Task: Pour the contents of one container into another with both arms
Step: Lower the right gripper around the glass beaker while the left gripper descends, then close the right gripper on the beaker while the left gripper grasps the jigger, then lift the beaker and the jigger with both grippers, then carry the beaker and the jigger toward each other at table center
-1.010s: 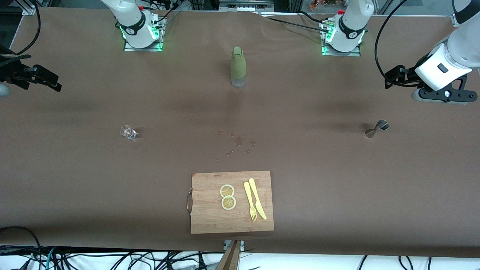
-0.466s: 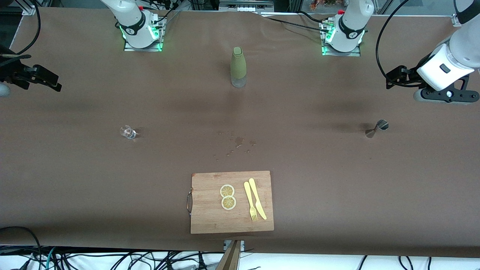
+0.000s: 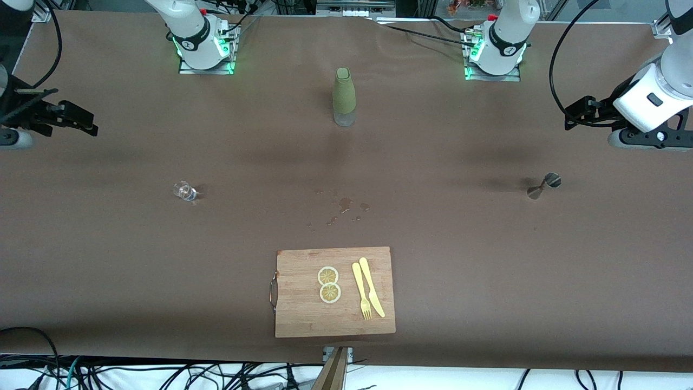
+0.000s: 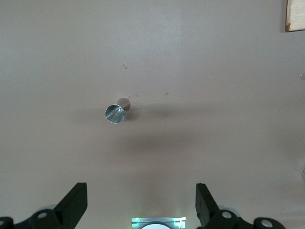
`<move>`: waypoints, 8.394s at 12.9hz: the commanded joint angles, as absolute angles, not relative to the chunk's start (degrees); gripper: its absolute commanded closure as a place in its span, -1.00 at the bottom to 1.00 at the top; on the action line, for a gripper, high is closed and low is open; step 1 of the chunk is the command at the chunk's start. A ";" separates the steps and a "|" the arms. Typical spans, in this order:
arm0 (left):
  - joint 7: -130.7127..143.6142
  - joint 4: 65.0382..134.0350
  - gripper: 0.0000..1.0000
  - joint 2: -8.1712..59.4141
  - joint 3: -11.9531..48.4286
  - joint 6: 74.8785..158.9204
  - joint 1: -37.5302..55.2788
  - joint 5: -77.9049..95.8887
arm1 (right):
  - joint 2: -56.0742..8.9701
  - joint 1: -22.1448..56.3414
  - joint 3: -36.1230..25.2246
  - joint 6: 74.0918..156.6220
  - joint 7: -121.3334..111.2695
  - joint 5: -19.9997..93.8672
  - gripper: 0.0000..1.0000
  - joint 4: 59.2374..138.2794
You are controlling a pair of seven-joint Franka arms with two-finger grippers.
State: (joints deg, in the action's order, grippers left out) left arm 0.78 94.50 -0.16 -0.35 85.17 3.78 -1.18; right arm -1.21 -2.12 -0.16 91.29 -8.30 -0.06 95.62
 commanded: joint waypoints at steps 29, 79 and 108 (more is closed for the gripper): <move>-86.26 98.26 -1.00 20.37 -0.09 96.94 -37.08 24.15 | -47.55 -18.90 -2.11 91.58 -134.20 54.58 -1.00 92.11; -152.67 111.01 1.00 44.21 1.93 91.50 -34.63 59.06 | -45.53 -16.70 -2.02 96.50 -132.01 47.29 0.14 98.79; -155.03 120.32 1.00 36.30 6.50 98.78 -7.41 90.67 | -28.92 4.82 5.88 109.59 -85.28 38.76 0.53 94.92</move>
State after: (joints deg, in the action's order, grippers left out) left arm -149.98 117.96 38.45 7.05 96.96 -11.18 85.93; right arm -31.07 2.71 4.76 107.39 -90.82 40.31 93.99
